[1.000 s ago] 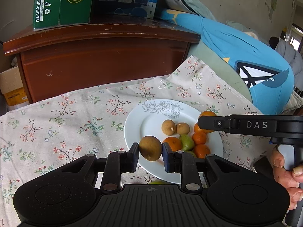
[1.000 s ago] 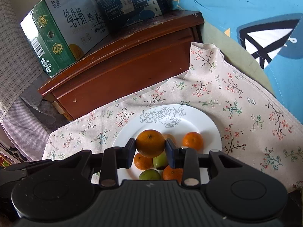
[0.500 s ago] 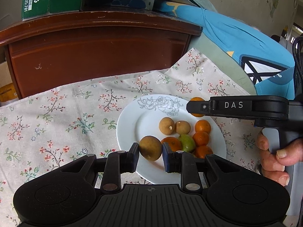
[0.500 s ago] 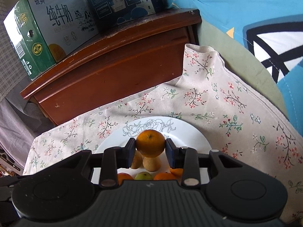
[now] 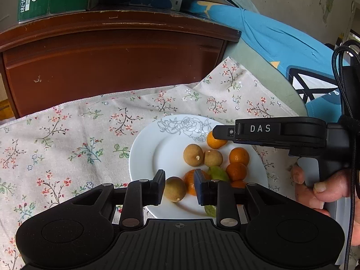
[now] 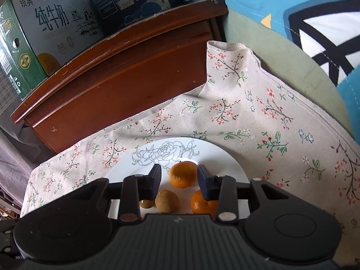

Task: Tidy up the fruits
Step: 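Lower the tangerine and kiwi onto the plate and open both grippers, then withdraw both grippers toward the red tomatoes and green fruits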

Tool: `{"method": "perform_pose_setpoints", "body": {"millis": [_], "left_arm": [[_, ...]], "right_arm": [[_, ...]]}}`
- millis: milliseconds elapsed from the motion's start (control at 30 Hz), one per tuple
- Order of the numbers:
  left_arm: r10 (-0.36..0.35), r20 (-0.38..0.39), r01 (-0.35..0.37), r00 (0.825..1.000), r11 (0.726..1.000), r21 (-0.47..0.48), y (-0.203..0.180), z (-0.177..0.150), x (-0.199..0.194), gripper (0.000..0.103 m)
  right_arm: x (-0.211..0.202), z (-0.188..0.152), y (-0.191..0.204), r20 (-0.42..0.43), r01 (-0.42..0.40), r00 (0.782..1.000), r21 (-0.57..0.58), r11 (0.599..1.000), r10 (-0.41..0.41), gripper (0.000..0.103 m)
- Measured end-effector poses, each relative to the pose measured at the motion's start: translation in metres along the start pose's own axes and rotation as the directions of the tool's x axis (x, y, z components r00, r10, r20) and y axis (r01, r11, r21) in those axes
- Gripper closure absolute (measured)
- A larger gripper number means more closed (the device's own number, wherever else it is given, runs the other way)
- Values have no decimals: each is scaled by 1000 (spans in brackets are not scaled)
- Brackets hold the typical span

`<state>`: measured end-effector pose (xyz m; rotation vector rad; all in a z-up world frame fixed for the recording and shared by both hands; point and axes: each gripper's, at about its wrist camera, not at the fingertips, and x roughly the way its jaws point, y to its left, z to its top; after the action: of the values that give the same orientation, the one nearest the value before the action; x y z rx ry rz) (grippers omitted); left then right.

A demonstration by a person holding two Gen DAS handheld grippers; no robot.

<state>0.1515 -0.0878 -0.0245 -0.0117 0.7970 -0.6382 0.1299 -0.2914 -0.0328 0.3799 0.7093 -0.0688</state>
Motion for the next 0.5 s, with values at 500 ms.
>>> {"method": "perform_pose_setpoints", "body": {"millis": [500], "left_arm": [[113, 47, -112, 993, 994, -9, 14, 16, -41, 39]], "right_arm": [[-23, -6, 16, 3, -37, 999, -31, 999, 37, 66]]}}
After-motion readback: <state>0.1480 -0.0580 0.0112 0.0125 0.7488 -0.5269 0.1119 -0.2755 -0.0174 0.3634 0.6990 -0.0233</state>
